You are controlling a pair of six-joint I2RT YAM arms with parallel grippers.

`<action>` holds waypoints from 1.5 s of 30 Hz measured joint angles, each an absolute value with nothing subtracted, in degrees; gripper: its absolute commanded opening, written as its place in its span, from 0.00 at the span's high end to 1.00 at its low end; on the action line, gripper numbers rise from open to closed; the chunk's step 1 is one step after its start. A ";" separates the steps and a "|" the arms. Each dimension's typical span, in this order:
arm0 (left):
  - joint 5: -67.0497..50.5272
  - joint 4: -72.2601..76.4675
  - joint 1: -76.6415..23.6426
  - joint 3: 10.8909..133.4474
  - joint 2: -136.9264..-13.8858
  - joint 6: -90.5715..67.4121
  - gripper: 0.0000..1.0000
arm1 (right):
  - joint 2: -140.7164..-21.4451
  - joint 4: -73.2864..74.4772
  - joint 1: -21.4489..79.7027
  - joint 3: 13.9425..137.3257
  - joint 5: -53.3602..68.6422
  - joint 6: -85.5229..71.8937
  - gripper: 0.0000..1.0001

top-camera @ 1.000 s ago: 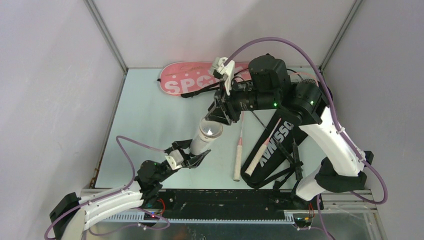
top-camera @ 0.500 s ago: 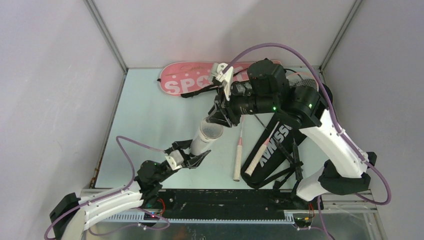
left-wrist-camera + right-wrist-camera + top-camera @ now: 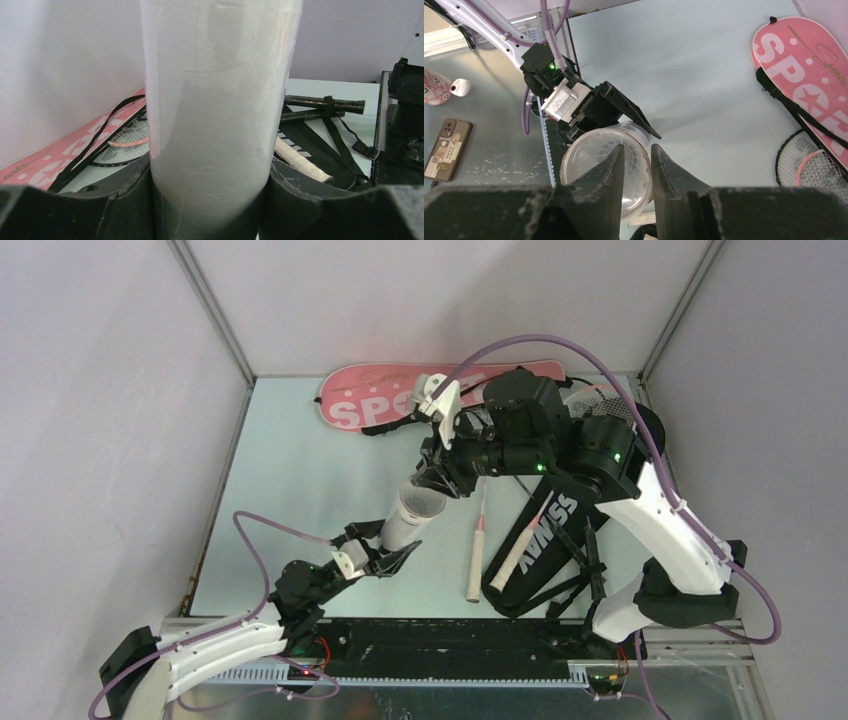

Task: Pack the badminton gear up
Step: Close the lid on the shuttle tube.

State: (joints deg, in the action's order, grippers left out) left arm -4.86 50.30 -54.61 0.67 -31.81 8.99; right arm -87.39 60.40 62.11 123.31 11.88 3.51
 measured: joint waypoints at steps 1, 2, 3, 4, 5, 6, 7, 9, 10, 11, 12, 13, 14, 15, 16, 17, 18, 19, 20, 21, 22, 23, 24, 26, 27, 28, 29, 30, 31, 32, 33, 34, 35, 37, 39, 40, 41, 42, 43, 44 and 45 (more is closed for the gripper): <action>-4.78 50.17 -54.61 0.67 -31.77 8.99 0.55 | -87.77 60.80 62.19 123.85 11.66 3.49 0.72; -4.71 49.95 -54.61 0.67 -31.68 8.99 0.55 | -88.16 61.23 62.35 124.38 11.53 3.42 0.72; -4.71 49.76 -54.61 0.67 -31.64 8.99 0.55 | -88.38 61.52 62.50 124.62 11.55 3.36 0.72; -4.78 49.47 -54.61 0.67 -31.57 9.02 0.55 | -88.62 61.98 62.67 124.97 11.60 3.27 0.72; -4.82 49.30 -54.61 0.67 -31.48 9.04 0.55 | -88.82 62.28 62.83 125.27 11.77 3.20 0.72; -4.89 49.12 -54.61 0.67 -31.38 9.04 0.56 | -89.19 62.78 63.00 125.91 12.08 3.07 0.72; -4.95 49.08 -54.63 0.67 -31.31 9.04 0.56 | -89.49 63.09 63.13 126.34 12.29 3.03 0.72; -5.10 49.06 -54.61 0.67 -31.14 9.08 0.56 | -90.37 63.99 63.42 127.90 12.67 2.98 0.73; -5.15 49.06 -54.61 0.67 -31.07 9.06 0.56 | -90.67 64.23 63.55 128.42 12.69 2.92 0.73; -5.19 49.06 -54.61 0.67 -30.94 9.06 0.56 | -90.89 64.53 63.64 128.88 12.64 2.79 0.73; -5.26 49.06 -54.61 0.67 -30.85 9.06 0.56 | -90.98 64.73 63.68 129.16 12.60 2.55 0.73; -5.34 49.01 -54.61 0.67 -30.72 9.06 0.56 | -90.98 64.86 63.70 129.19 12.36 2.26 0.73; -5.37 48.88 -54.61 0.67 -30.59 9.06 0.56 | -90.94 64.90 63.75 129.21 12.05 2.00 0.73; -5.37 48.73 -54.61 0.67 -30.48 9.04 0.56 | -90.87 64.86 63.90 129.10 11.40 1.78 0.73; -5.37 48.45 -54.61 0.67 -30.28 9.04 0.56 | -90.78 64.82 63.99 128.97 10.68 1.45 0.73; -5.37 48.14 -54.61 0.67 -30.06 9.04 0.56 | -90.43 64.51 64.07 128.31 9.87 0.95 0.73; -5.39 47.64 -54.61 0.67 -29.85 9.04 0.56 | -90.02 64.29 64.16 127.66 9.08 0.58 0.73; -5.37 47.16 -54.61 0.67 -29.69 9.04 0.56 | -89.36 64.12 64.18 126.65 8.21 0.21 0.73; -5.37 46.70 -54.61 0.67 -29.54 9.04 0.56 | -88.64 64.07 64.18 125.60 7.42 -0.21 0.73; -5.37 46.33 -54.61 0.67 -29.41 9.04 0.56 | -88.01 64.12 64.16 124.77 6.90 -0.60 0.73; -5.37 46.06 -54.61 0.67 -29.26 9.04 0.56 | -87.44 64.10 64.16 123.96 6.63 -0.91 0.73; -5.37 45.93 -54.61 0.67 -29.17 9.04 0.56 | -87.00 64.07 64.14 123.35 6.59 -1.04 0.73; -5.56 45.89 -54.61 0.67 -29.17 9.06 0.56 | -86.70 64.01 64.14 122.93 6.66 -1.08 0.73; -5.93 45.76 -54.61 0.67 -29.15 9.06 0.56 | -86.32 63.90 64.14 122.32 7.44 -1.06 0.73; -6.13 45.69 -54.61 0.67 -29.12 9.04 0.56 | -86.24 63.81 64.14 122.13 7.88 -1.02 0.73; -6.26 45.63 -54.61 0.67 -29.10 9.06 0.56 | -86.21 63.70 64.14 121.95 8.21 -0.89 0.73; -6.37 45.58 -54.61 0.67 -29.06 9.06 0.56 | -86.19 63.46 64.16 121.75 8.58 -0.80 0.73; -6.44 45.50 -54.61 0.67 -29.02 9.06 0.56 | -86.19 63.26 64.16 121.62 8.86 -0.51 0.73; -6.50 45.28 -54.61 0.67 -28.88 9.06 0.56 | -86.24 63.18 64.18 121.58 9.10 -0.25 0.73; -6.63 45.06 -54.61 0.67 -28.71 9.06 0.56 | -86.37 63.18 64.29 121.58 9.34 0.12 0.73; -6.68 44.77 -54.61 0.67 -28.60 9.04 0.56 | -86.52 63.13 64.31 121.58 9.58 0.45 0.73; -6.70 44.51 -54.61 0.67 -28.51 9.04 0.56 | -86.83 63.16 64.45 121.75 9.89 0.71 0.73; -6.70 44.16 -54.61 0.67 -28.42 9.04 0.56 | -87.29 63.16 64.53 122.06 10.24 0.95 0.74; -6.63 43.48 -54.59 0.67 -28.36 9.02 0.56 | -88.27 63.09 64.71 122.83 10.70 1.15 0.74; -6.39 42.41 -54.59 0.67 -28.34 8.97 0.56 | -88.92 62.96 64.86 122.96 10.63 1.08 0.74; -6.33 42.15 -54.57 0.67 -28.32 8.97 0.56 | -89.03 62.96 64.93 122.93 10.41 0.95 0.74; -6.17 41.93 -54.57 0.67 -28.32 8.93 0.56 | -89.03 62.85 65.06 122.78 9.52 0.47 0.74; -6.04 41.74 -54.54 0.67 -28.27 8.93 0.56 | -88.92 62.76 65.19 122.50 8.25 -0.14 0.74; -5.91 41.43 -54.54 0.67 -28.18 8.86 0.56 | -88.66 62.50 65.36 122.04 6.48 -0.99 0.74; -5.56 41.01 -54.54 0.67 -28.10 8.86 0.56 | -88.23 62.22 65.58 121.34 4.36 -1.93 0.74; -5.41 40.73 -54.54 0.67 -28.08 8.86 0.56 | -87.90 62.13 65.80 120.79 2.55 -2.61 0.73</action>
State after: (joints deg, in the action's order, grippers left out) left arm -5.41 40.73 -54.54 0.67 -28.08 8.86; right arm -87.90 62.13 65.80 120.79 2.55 -2.61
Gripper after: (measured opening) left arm 0.594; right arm 0.266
